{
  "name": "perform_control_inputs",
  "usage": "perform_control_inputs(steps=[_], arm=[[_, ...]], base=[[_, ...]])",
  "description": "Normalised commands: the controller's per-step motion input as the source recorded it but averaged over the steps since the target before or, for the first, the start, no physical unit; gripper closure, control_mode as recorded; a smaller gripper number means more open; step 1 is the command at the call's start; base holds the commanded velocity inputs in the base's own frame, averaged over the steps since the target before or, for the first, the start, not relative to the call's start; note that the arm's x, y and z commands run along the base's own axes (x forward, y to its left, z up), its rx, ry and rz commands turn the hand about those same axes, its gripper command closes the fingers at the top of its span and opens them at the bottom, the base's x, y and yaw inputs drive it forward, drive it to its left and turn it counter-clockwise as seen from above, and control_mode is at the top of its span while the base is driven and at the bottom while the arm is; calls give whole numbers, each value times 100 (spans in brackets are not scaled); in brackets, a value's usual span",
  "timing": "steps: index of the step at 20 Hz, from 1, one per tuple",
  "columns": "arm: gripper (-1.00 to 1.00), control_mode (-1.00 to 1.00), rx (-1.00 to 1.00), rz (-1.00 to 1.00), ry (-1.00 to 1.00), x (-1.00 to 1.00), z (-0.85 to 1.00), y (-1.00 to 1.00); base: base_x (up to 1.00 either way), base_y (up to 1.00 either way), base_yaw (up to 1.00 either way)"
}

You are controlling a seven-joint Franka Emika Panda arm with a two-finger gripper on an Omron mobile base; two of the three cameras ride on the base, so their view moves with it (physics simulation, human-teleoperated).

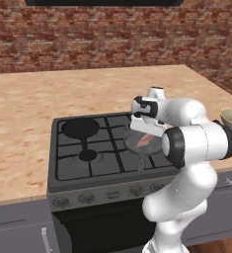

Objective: Place one of the steaks on the plate and the other in the bowl. Then place the bowl in the fridge.

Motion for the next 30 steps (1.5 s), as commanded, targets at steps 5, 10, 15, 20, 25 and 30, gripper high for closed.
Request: perform_control_inputs(steps=[5,10,15,20,25,30], arm=[[-100,-100,0,0,0,16,-18,0],[-100,-100,0,-4,0,11,-19,0],[-100,-100,0,-8,0,11,-12,0],[-100,-100,0,-10,0,15,-7,0],[-100,-100,0,-8,0,13,-11,0],[-100,-100,0,-4,0,0,-17,0]], base=[[0,0,0],[0,0,0],[0,0,0],[0,0,0],[0,0,0],[0,0,0]])
